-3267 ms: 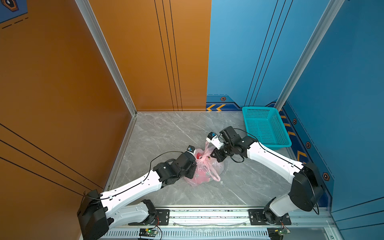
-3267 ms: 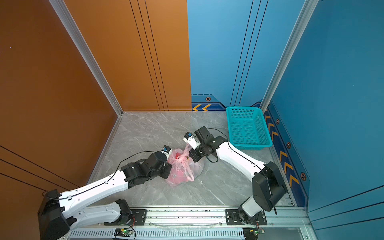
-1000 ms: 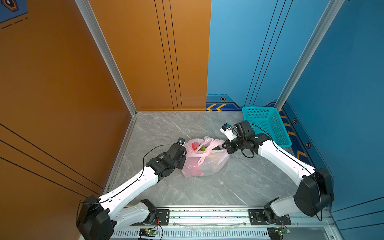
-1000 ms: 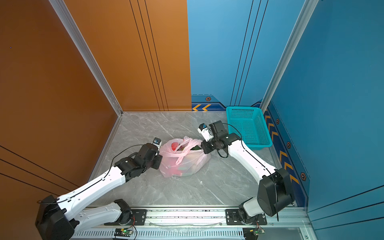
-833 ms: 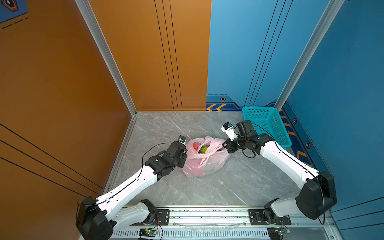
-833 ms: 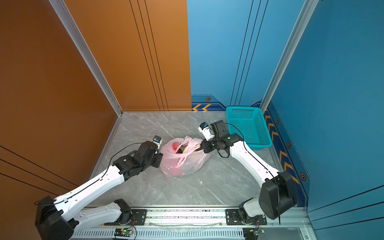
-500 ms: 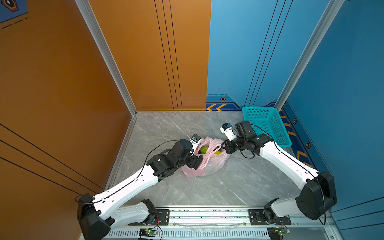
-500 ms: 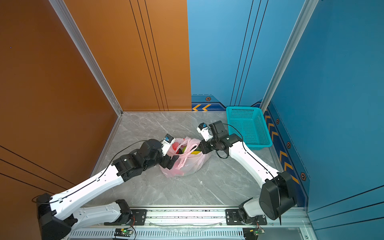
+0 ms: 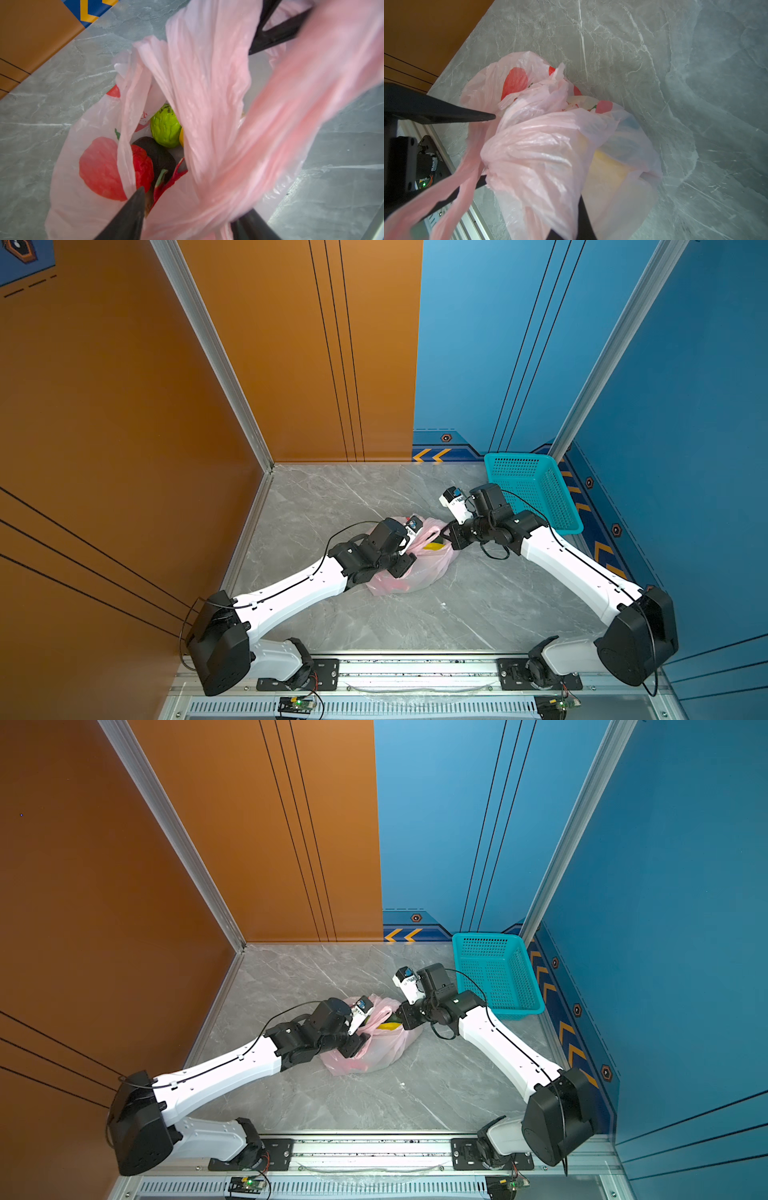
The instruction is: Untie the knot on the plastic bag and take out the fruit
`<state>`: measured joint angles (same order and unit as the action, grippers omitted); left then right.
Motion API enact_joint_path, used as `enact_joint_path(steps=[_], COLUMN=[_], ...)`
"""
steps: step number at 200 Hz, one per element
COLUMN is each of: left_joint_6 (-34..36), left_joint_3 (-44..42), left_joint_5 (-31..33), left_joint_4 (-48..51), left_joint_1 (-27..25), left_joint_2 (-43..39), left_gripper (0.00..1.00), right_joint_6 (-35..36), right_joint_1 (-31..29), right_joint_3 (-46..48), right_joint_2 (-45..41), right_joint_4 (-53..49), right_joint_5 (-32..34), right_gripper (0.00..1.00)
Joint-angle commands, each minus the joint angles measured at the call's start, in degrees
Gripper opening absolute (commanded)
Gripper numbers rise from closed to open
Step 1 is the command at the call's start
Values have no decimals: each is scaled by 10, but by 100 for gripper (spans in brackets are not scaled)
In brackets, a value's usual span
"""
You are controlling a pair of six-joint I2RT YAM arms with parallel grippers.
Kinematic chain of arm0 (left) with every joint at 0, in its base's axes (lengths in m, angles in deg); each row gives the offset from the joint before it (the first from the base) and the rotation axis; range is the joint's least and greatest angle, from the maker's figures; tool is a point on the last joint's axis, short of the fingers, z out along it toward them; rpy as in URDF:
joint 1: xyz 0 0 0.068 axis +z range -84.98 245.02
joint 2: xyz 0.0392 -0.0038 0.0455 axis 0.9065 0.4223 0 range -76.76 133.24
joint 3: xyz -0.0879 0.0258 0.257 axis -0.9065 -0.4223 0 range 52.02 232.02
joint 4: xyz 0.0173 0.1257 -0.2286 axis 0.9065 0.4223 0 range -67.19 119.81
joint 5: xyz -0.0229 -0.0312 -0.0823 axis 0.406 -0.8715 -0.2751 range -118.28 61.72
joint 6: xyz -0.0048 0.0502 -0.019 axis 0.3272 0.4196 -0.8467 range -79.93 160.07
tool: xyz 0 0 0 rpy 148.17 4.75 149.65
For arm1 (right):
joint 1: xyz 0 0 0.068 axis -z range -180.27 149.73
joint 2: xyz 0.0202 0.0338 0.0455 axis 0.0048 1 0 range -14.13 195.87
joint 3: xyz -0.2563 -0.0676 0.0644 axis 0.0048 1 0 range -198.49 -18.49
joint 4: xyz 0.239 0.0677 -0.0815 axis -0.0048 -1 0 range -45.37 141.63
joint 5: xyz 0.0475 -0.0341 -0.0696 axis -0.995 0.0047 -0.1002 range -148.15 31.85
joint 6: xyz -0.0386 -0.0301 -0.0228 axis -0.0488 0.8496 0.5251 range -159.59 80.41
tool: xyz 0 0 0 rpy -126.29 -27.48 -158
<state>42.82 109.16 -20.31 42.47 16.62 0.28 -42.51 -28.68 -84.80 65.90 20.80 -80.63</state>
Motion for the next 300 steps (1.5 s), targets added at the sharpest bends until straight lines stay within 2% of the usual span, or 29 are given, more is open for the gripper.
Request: enact_joint_path(steps=[1,41,87,116,165,230,264,300], left_joint_6=[5,-3,-19,-39,-69,-100,-100,-92], left_joint_3=[15,-14,-40,-61,-81,-96,-116,-102], left_joint_5=[15,15,40,60,71,86,91,82], left_joint_4=[-20,-23,12,23,49,80,82,81], left_joint_1=[-4,-3,3,17,51,56,56,47], left_joint_2=[-3,-55,-120,-165,-232,-277,-300,-285], left_gripper=[49,33,10,2,0,0,0,0], right_joint_6=[-9,-10,-16,-33,-74,-105,-164,-245], right_joint_1=[-3,4,22,51,87,106,131,91], right_joint_3=[9,17,19,25,56,104,144,205], right_joint_2=[-21,-26,-18,-20,-38,-74,-93,-130], right_joint_4=[10,10,14,21,19,10,-6,-15], right_joint_5=[4,11,10,4,3,8,-5,-24], right_gripper=[0,0,0,0,0,0,0,0])
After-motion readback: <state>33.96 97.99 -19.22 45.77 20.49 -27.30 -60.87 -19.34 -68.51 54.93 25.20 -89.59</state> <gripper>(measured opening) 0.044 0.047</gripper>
